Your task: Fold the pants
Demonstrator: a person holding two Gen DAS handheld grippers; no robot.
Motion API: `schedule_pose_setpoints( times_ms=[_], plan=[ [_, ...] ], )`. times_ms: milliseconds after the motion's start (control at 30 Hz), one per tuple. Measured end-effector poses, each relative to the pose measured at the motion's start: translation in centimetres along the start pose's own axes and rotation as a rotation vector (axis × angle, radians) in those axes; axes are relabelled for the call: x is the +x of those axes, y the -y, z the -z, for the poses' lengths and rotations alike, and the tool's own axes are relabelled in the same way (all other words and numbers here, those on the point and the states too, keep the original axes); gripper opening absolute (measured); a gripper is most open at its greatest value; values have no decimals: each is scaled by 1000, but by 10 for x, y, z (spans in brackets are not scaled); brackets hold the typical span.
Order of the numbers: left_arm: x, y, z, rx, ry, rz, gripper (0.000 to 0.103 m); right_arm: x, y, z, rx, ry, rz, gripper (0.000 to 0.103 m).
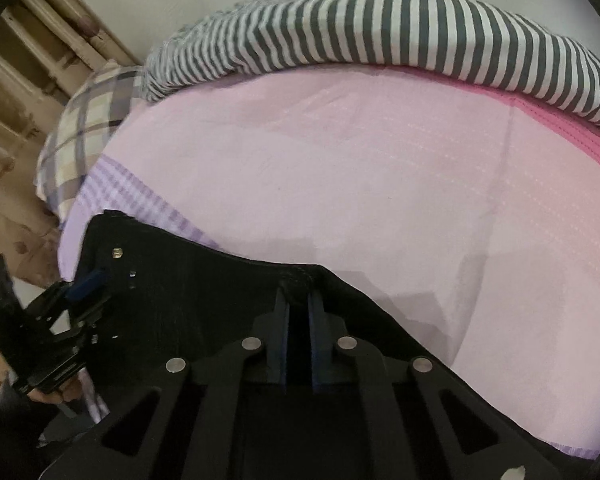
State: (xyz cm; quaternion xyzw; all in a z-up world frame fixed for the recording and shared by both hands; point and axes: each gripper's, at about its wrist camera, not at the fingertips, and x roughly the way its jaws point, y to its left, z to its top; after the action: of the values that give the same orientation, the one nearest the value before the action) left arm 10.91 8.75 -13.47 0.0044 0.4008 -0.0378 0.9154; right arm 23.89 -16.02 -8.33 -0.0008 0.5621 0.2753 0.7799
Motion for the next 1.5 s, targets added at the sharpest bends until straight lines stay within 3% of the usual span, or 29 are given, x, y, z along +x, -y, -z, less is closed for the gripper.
schedule_pose_setpoints(
  times_ms=[233, 433, 567, 700, 867, 1000, 1100, 1300, 1367, 1500],
  plan=[
    [3, -3, 3, 7, -11, 3, 46, 14, 2, -3, 42, 17, 52, 7],
    [3, 1, 3, 16, -18, -19, 46, 12, 5, 6, 110, 55, 100, 30],
    [-5, 4, 0, -3, -40, -21, 46, -13, 0, 19, 162, 160, 144, 34],
    [-28, 17, 1, -8, 2, 46, 48, -43, -5, 46, 196, 232, 141, 37],
    [-39, 52, 9, 80, 10, 151, 51, -62, 4, 94, 261, 221, 139, 38],
    [-27, 73, 22, 126, -50, 167, 51, -69, 23, 130, 320, 199, 169, 38],
    [-14, 76, 32, 141, -90, 139, 51, -76, 41, 153, 364, 193, 211, 38],
    [-14, 81, 36, 158, -90, 107, 51, -106, 101, 196, 477, 220, 311, 36],
    [-13, 82, 35, 148, -95, 97, 51, -117, 119, 207, 519, 237, 296, 27],
    [-11, 84, 34, 146, -102, 76, 52, -138, 155, 229, 598, 266, 327, 25]
  ],
)
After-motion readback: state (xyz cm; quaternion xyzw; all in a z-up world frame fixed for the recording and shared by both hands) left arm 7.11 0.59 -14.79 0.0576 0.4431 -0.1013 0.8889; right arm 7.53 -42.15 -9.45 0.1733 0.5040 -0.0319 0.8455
